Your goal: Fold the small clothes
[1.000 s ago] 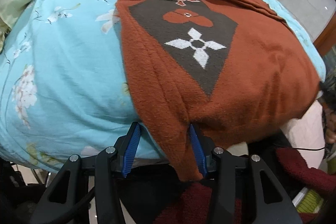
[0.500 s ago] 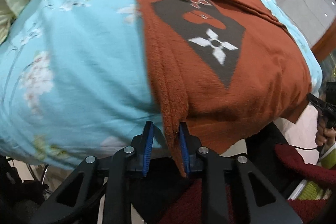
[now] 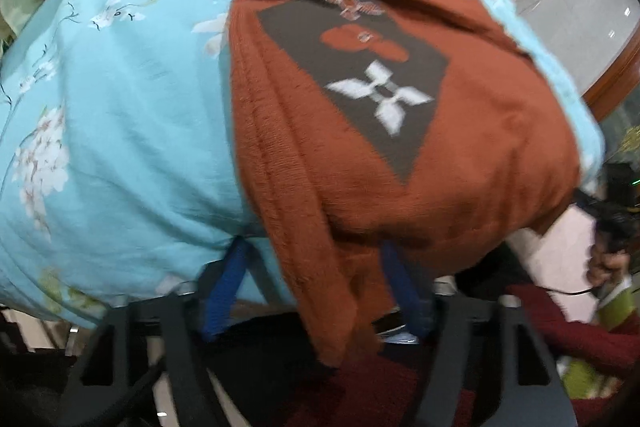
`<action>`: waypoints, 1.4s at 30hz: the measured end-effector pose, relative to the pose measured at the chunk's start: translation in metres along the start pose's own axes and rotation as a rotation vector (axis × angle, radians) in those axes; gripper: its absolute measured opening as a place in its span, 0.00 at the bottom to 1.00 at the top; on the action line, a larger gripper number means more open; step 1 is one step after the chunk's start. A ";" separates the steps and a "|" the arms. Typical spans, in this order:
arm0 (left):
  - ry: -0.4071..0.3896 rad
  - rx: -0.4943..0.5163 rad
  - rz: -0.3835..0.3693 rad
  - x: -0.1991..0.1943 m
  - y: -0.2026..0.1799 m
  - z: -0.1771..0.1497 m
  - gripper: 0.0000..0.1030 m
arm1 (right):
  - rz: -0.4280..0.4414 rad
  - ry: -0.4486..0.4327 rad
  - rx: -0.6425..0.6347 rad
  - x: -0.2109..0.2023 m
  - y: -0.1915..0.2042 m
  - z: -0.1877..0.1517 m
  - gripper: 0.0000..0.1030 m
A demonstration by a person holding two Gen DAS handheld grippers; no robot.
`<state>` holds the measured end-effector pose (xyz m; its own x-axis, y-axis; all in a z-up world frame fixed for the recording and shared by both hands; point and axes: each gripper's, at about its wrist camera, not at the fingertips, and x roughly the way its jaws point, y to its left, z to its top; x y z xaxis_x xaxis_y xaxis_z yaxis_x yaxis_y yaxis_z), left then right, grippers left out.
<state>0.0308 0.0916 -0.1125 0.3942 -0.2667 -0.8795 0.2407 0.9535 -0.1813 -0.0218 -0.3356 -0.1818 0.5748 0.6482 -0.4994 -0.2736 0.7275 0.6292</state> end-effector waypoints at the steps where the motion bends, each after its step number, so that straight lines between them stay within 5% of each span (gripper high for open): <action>1: -0.014 0.026 0.029 -0.002 0.000 -0.001 0.32 | 0.011 -0.002 -0.002 -0.002 0.001 -0.001 0.22; 2: -0.019 0.037 0.025 -0.006 0.003 -0.003 0.14 | 0.029 -0.003 0.006 -0.004 0.000 -0.001 0.19; 5: -0.012 0.007 -0.014 -0.010 0.021 -0.006 0.11 | 0.043 -0.004 0.037 -0.003 -0.007 -0.003 0.21; 7: -0.011 0.004 -0.037 -0.010 0.026 -0.006 0.15 | 0.039 0.006 0.056 0.002 -0.010 -0.004 0.23; 10: -0.009 0.032 -0.077 -0.008 0.021 -0.006 0.40 | 0.039 0.017 0.038 0.008 -0.007 -0.006 0.39; 12: -0.020 0.071 -0.094 -0.006 0.011 -0.006 0.47 | 0.026 0.028 0.021 0.014 -0.005 -0.008 0.40; 13: -0.021 0.089 -0.096 -0.005 0.006 -0.006 0.47 | 0.023 0.046 0.019 0.018 -0.004 -0.009 0.38; 15: -0.029 0.138 -0.088 -0.001 -0.003 -0.004 0.43 | 0.014 0.064 0.007 0.019 -0.001 -0.009 0.13; 16: -0.036 0.162 -0.080 -0.001 -0.007 -0.004 0.25 | 0.017 0.062 0.007 0.016 0.000 -0.010 0.08; 17: -0.036 0.174 -0.074 -0.001 -0.008 -0.004 0.06 | 0.033 0.047 0.010 0.010 0.003 -0.011 0.08; 28: -0.207 0.055 -0.269 -0.060 0.007 -0.021 0.05 | 0.214 -0.195 0.034 -0.075 0.033 0.016 0.07; 35: -0.363 -0.005 -0.313 -0.105 0.015 0.014 0.04 | 0.293 -0.357 0.000 -0.100 0.066 0.061 0.07; 42: -0.534 -0.006 -0.331 -0.141 0.007 0.068 0.05 | 0.225 -0.455 0.024 -0.094 0.054 0.123 0.07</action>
<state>0.0374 0.1264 0.0398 0.6887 -0.5799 -0.4353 0.4217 0.8086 -0.4102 0.0041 -0.3846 -0.0279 0.7829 0.6207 -0.0428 -0.4149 0.5721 0.7075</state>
